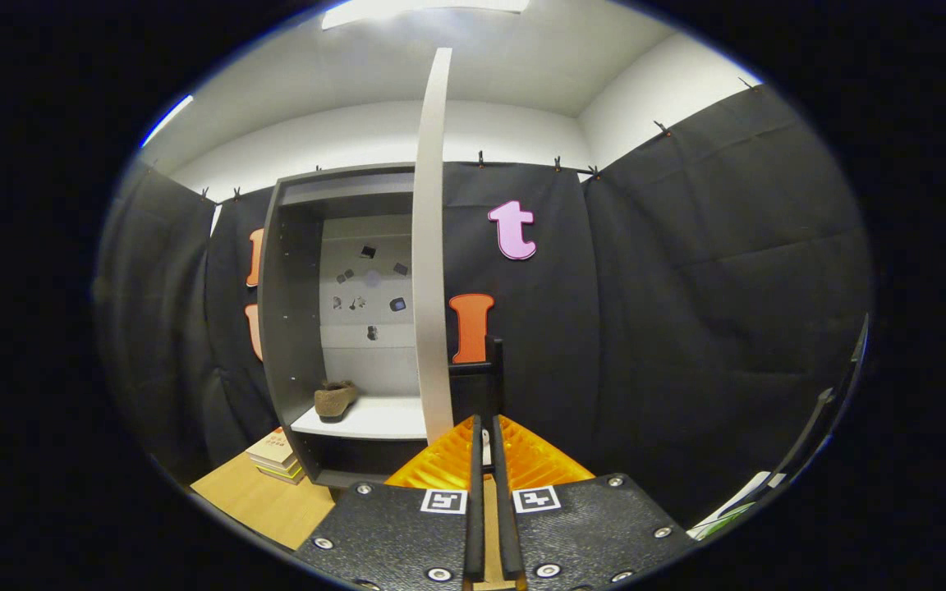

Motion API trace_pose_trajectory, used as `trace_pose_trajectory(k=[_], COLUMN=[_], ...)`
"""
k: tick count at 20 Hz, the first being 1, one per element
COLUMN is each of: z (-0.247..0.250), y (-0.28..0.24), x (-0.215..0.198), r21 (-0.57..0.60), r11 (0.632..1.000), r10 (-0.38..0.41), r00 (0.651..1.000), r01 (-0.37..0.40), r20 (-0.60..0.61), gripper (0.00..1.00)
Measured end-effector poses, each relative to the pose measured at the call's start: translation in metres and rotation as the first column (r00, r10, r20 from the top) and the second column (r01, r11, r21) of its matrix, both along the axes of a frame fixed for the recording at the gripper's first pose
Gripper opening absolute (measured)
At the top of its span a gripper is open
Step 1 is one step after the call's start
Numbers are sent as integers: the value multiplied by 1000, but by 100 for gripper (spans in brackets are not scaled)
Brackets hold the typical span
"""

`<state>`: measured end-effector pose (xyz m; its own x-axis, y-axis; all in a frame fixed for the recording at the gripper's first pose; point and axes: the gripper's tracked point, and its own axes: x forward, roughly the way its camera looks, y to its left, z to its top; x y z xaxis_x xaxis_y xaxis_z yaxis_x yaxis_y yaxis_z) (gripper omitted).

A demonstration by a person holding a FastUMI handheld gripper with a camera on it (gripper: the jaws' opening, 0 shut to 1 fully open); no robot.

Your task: Open the shoe cabinet door, grab the shoes and put them into the shoe cabinet, then close the shoe cabinet door.

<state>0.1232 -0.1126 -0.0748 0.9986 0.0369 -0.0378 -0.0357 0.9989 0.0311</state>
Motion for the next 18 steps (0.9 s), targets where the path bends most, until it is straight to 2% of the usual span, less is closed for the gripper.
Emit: trace_pose_trajectory(k=[4,7,9,14,15,16,18], z=[6,7,0,-57,-71,-88,-125], y=[10,27,47,109,118,124,143], x=[-16,-33,-42,-40,-36,-31,-23], r21=[0,40,75,116,133,143,151], r11=[1000,999,997,989,988,987,987], r10=[3,-6,16,97,95,86,83], r00=[1000,1000,1000,992,990,989,981], r01=[-3,6,-16,-87,-82,-68,-56], r20=[10,12,-2,-86,-100,-123,-178], gripper=[7,7,9,32,38,47,52])
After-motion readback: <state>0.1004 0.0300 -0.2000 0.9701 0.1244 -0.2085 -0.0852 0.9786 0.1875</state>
